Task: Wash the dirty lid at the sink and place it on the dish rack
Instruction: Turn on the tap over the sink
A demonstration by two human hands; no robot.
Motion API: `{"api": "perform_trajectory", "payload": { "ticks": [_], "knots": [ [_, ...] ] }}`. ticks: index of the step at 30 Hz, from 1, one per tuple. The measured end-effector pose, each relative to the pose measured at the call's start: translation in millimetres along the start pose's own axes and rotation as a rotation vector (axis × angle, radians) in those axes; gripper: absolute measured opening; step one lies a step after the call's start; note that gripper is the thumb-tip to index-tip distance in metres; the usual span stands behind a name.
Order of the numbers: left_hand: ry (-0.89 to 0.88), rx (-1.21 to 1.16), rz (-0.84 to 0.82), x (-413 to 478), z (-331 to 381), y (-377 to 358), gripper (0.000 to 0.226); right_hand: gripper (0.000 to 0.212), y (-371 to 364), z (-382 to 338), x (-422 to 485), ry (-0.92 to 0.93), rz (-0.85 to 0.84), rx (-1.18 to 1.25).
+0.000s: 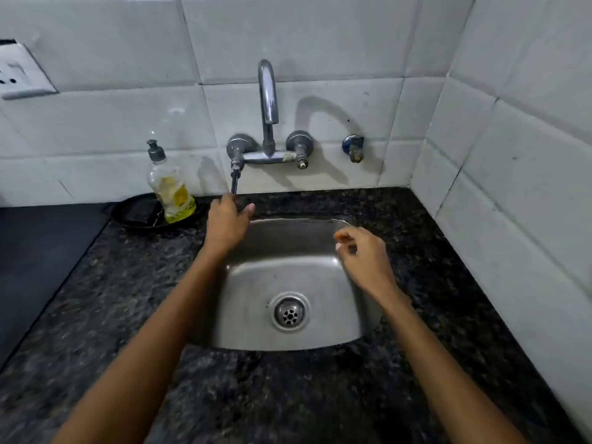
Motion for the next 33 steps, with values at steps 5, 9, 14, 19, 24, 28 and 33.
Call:
{"api": "perform_trajectory", "payload": {
  "ticks": [5,9,14,19,24,28,33],
  "knots": [
    [0.097,0.052,-0.024,44.3,4.0,-13.0,0.052,0.02,-7.5,30.2,29.9,-0.069,0.003,0.029],
    [0.133,0.053,0.009,72.6,9.3,-24.6,0.05,0.019,-12.1,42.8,43.0,-0.097,0.034,0.04],
    [0.294,0.039,0.105,94.1,15.6,-28.3,0.059,0.019,-16.1,51.5,47.6,-0.15,0.037,0.03],
    [0.42,-0.14,0.128,110.8,2.3,-30.8,0.047,0.02,-18.8,50.2,55.7,-0.178,0.029,0.01],
    [0.683,-1.059,-0.069,115.6,-2.9,-49.0,0.043,0.019,-17.4,51.2,56.1,-0.19,0.036,0.023],
    [0.641,-1.043,-0.238,100.2,0.9,-34.6,0.045,0.018,-15.7,49.0,51.1,-0.189,0.034,0.017],
    [0.607,-0.813,-0.371,67.3,-15.2,-29.1,0.027,0.018,-31.7,36.7,35.7,-0.157,-0.02,0.032]
  ]
}}
Point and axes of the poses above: each hand's wrist, its own x-axis towards the middle knuckle, its own y-axis out of the back of the hand, z = x × y, the point moved 4 cm from there along x, towards the middle knuckle, and after that the axes turned 4 degrees about x, right-handed, at the moved point
